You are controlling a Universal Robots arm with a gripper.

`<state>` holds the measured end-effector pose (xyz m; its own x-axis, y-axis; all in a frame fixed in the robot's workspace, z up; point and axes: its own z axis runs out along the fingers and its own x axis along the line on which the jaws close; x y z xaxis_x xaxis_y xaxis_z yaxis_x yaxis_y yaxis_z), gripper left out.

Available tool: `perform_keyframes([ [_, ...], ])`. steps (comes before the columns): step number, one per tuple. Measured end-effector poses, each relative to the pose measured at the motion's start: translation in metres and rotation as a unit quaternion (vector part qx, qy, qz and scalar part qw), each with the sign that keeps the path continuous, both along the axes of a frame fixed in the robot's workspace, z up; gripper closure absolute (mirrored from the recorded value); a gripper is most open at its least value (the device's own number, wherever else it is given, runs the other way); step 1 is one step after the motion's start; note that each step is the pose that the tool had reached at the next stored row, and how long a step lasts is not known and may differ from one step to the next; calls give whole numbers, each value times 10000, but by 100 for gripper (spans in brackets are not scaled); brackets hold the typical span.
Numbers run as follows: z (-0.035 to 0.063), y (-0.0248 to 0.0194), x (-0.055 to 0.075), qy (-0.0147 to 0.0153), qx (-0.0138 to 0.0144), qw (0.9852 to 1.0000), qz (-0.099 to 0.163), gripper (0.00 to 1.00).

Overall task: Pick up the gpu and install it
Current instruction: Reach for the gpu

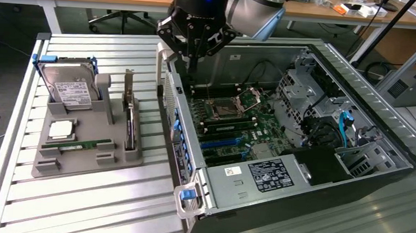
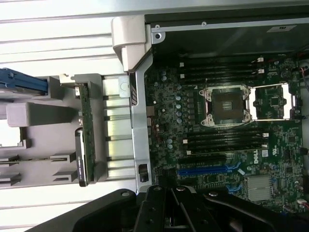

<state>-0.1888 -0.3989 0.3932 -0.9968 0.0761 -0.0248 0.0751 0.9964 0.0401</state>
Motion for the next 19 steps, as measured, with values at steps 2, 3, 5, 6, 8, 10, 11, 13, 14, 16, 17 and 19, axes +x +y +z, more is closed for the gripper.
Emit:
perform_keyframes([
  [2, 0, 0, -6, 0, 0, 10000, 0, 89],
  [3, 0, 0, -9, 0, -1, 10000, 0, 89],
  [5, 0, 0, -16, 0, -1, 10000, 0, 89],
  [6, 0, 0, -19, 0, -2, 10000, 0, 89],
  [8, 0, 0, -26, 0, -3, 10000, 0, 89],
  [10, 0, 0, -33, 0, -4, 10000, 0, 89],
  [11, 0, 0, -36, 0, -4, 10000, 0, 89],
  [13, 0, 0, -42, 0, -5, 10000, 0, 89],
  [14, 0, 0, -45, 0, -5, 10000, 0, 89],
  [16, 0, 0, -52, 0, -5, 10000, 0, 89],
  [17, 0, 0, -55, 0, -6, 10000, 0, 89],
  [19, 0, 0, -62, 0, -7, 10000, 0, 89],
])
